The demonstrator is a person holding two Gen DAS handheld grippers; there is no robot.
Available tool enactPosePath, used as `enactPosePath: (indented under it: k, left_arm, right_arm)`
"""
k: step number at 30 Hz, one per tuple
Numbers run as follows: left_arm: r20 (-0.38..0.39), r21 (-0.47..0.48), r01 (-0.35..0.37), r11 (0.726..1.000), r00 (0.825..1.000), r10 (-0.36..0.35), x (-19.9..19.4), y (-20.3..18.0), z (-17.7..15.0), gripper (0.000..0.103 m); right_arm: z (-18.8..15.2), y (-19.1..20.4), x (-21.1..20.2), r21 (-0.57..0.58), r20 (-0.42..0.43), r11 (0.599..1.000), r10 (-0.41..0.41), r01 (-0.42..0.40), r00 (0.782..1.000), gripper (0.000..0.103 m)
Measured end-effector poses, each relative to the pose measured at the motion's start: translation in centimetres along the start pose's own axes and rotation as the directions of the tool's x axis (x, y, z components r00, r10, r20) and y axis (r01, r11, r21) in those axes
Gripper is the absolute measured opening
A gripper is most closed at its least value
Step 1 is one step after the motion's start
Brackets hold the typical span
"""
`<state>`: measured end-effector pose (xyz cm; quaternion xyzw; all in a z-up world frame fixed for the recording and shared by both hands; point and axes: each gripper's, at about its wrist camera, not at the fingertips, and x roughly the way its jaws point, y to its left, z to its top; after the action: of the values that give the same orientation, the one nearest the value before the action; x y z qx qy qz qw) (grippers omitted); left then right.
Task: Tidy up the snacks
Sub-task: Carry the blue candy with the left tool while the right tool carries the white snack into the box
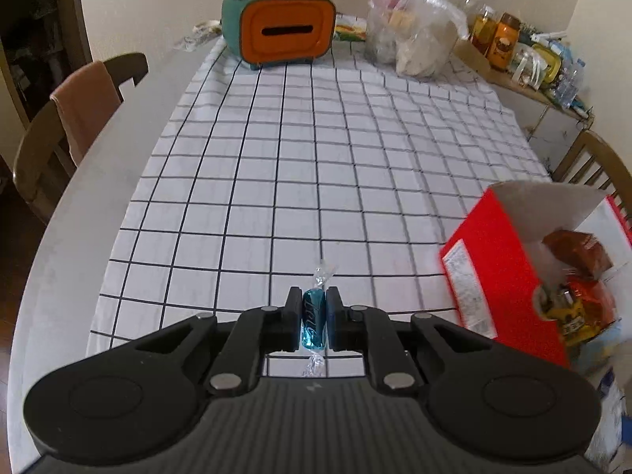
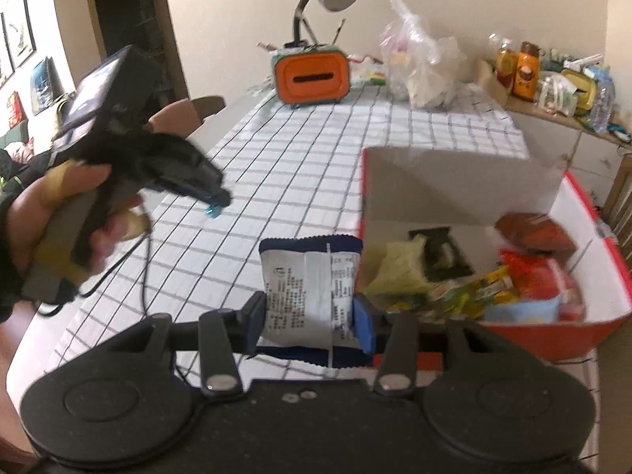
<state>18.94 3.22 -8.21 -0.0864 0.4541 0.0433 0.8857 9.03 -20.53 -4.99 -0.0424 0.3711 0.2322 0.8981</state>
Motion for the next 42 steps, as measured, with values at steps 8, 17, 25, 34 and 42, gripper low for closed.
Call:
enactPosePath:
  k: [8, 17, 25, 34, 42]
  left_arm:
    - [0.025, 0.026, 0.032, 0.999, 0.999, -0.033, -3.1, -3.6, 0.4, 0.012]
    - [0.031, 0.065, 0.059, 0.996, 0.998, -0.061, -4.2, -8.8, 0.3, 0.012]
    - [0.018, 0.122, 0.092, 0.988, 0.995, -0.095, -4.2, -14.2, -0.2, 0.012]
    - [-0.063, 0.186, 0.148, 0.971, 0.988, -0.138, -1.8, -19.9, -1.3, 0.012]
    - [-0.131, 0.215, 0.129, 0.968, 0.986, -0.102, 2.2, -22.3, -2.0, 0.012]
  right_arm:
    - [1.6, -4.3, -1.6, 0.016, 0.045, 0.997, -0.079, 0.078, 0.996, 0.046]
    - [1.8, -9.0, -1.7, 0.033, 0.035, 0.989, -0.142, 0.141, 0.989, 0.046]
    - [1.6, -13.5, -0.5, 0.063, 0.008, 0.983, -0.176, 0.175, 0.984, 0.046]
    - [2.2, -17.0, 2.3, 0.068, -0.036, 0.978, -0.196, 0.198, 0.98, 0.046]
    - [2.8, -19.1, 6.1, 0.101, -0.128, 0.981, -0.149, 0.163, 0.98, 0.045]
